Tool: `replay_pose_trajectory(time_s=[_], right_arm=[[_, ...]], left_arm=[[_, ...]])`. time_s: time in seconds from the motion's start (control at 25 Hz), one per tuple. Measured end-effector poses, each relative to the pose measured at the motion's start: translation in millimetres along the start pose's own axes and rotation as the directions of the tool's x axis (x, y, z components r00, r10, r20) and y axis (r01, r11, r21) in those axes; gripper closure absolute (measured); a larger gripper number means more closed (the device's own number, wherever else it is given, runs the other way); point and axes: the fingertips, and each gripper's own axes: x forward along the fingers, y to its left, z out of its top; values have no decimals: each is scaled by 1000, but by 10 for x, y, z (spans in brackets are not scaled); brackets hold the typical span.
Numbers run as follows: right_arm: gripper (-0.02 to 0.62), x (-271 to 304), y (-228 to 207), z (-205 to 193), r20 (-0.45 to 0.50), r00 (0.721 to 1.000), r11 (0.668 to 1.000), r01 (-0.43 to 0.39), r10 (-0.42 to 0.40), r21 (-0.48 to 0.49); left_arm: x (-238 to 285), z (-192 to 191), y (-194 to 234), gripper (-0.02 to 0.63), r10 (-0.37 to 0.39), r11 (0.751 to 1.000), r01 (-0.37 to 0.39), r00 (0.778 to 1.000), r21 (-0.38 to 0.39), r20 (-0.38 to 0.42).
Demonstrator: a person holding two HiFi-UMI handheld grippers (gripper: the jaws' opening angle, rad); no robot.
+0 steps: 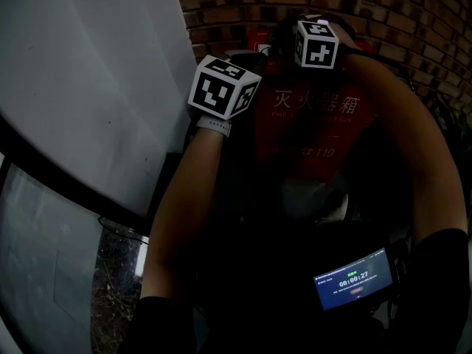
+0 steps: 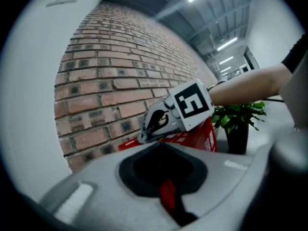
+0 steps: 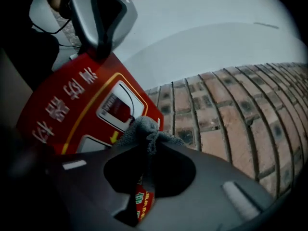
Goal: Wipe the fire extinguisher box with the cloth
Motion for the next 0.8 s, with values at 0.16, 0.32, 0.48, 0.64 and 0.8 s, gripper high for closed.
replay_pose_trajectory(time_s=[0.16, 0.32, 0.48, 0.64, 0.8], right_arm=[[568, -248, 144, 152, 40, 999, 999, -5, 6, -40], [568, -489, 320, 252, 57, 998, 997, -28, 33, -72], [568, -699, 439, 328, 68, 996, 995, -42, 49, -91], [568, -880, 543, 383, 88, 994, 995, -56, 63, -87], [568, -988, 611, 380, 97, 992, 993, -74, 82, -89]], left_arm=[[-5, 50, -89, 603, 3, 1000, -3, 1000, 2, -5], [-34, 148, -224, 603, 2, 1000, -2, 1000, 9, -6], [-69, 259, -343, 603, 3, 1000, -2, 1000, 20, -10], [-101, 310, -422, 603, 9, 1000, -9, 1000, 26, -15], [-91, 335, -454, 603, 10, 1000, -9, 1000, 25, -17]])
